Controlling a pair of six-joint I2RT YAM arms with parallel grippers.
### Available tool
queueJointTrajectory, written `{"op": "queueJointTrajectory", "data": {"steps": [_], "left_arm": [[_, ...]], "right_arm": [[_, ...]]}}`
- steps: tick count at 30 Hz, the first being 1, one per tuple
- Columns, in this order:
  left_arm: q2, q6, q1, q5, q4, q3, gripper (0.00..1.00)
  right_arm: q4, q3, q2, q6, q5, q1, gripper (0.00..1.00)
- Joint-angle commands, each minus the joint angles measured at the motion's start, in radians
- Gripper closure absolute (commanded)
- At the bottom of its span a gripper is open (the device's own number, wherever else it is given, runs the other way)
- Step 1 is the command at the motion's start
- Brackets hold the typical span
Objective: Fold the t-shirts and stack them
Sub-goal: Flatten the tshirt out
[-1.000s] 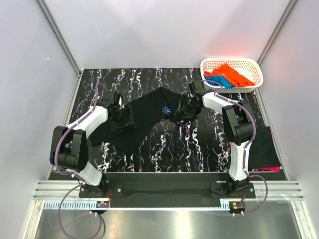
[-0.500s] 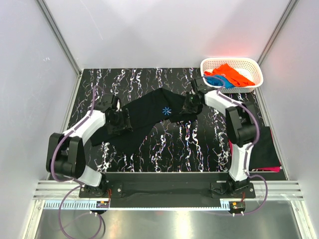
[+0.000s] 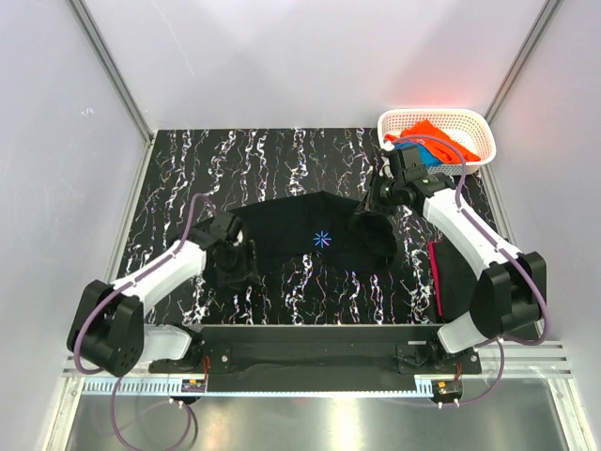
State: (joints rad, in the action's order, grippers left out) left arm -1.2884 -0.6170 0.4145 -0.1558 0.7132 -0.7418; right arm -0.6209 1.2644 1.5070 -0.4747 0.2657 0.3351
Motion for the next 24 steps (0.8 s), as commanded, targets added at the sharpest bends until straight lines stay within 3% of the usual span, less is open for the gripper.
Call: {"op": "queueJointTrajectory", "data": {"steps": [1,7,24], "left_arm": [[0.055,-0.127,0.023,0.125,0.017,0.057,0.35],[0.17,-0.227,0.015,0.269,0.052,0.107,0.32],[0.133,-0.328,-0.072,0.257,0.121,0.137,0.4]], "right_arm": [[-0.022,0.015,-0.023,-0.013,0.059,-0.005,1.0],[-0.068,-0.002,-0.083,-0.002,0.086,-0.007,1.0],[-0.073,0.039,-0.024,-0.038,0.127,-0.024,1.0]]}}
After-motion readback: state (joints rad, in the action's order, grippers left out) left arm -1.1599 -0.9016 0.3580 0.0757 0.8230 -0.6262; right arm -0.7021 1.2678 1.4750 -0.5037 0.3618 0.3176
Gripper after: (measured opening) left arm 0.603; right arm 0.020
